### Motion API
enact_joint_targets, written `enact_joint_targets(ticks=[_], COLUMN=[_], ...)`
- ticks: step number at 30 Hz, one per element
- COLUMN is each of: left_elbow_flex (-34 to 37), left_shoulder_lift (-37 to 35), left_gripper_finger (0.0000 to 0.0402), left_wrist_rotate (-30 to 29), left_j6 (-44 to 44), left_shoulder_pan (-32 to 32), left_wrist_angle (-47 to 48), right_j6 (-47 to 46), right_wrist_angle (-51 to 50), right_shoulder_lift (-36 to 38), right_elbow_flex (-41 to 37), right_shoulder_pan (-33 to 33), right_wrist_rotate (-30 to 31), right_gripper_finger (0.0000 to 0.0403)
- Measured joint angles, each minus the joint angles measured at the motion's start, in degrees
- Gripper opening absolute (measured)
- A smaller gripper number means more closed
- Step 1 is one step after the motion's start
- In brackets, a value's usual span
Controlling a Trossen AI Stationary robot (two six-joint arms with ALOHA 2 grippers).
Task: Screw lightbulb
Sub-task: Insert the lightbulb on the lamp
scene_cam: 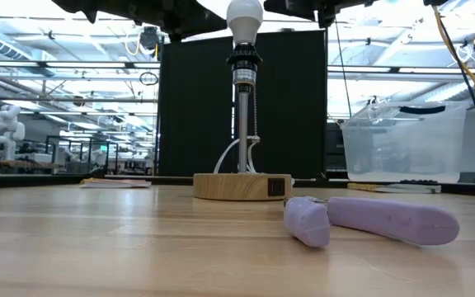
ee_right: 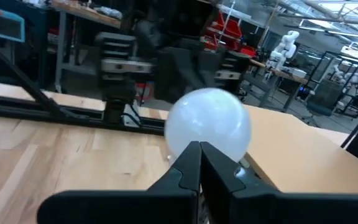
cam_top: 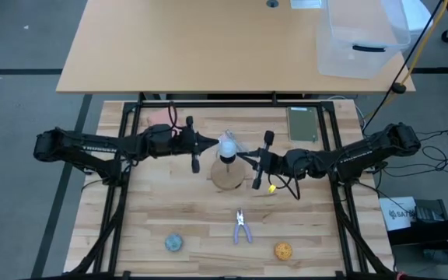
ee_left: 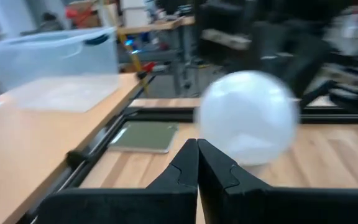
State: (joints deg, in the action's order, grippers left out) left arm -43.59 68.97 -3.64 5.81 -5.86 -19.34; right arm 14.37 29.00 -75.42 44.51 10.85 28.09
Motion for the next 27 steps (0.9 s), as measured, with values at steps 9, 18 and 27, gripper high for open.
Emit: enact_joint_targets(ticks=[9, 18, 27], left_elbow_flex=[0.0, 0.0, 0.0], left_shoulder_lift=[-0.5, -3.2, -3.3], left_gripper_finger=[0.0, 0.0, 0.0], left_wrist_rotate=[-2.9, -2.3, 3.4], left_j6=[-0.6, 3.8, 5.3], left_shoulder_pan=[-0.3, 4.2, 6.4], left_wrist_angle=[1.5, 0.6, 0.3], right_j6=[0.1, 0.1, 0.7], right_wrist_angle=[-3.2, -5.4, -1.7], right_shoulder_lift=[0.0, 0.0, 0.0], right_elbow_flex=[0.0, 0.0, 0.0], right_shoulder_pan=[2.1, 1.3, -3.6], right_wrist_rotate=[0.2, 5.3, 6.4], right_gripper_finger=[0.0, 0.0, 0.0])
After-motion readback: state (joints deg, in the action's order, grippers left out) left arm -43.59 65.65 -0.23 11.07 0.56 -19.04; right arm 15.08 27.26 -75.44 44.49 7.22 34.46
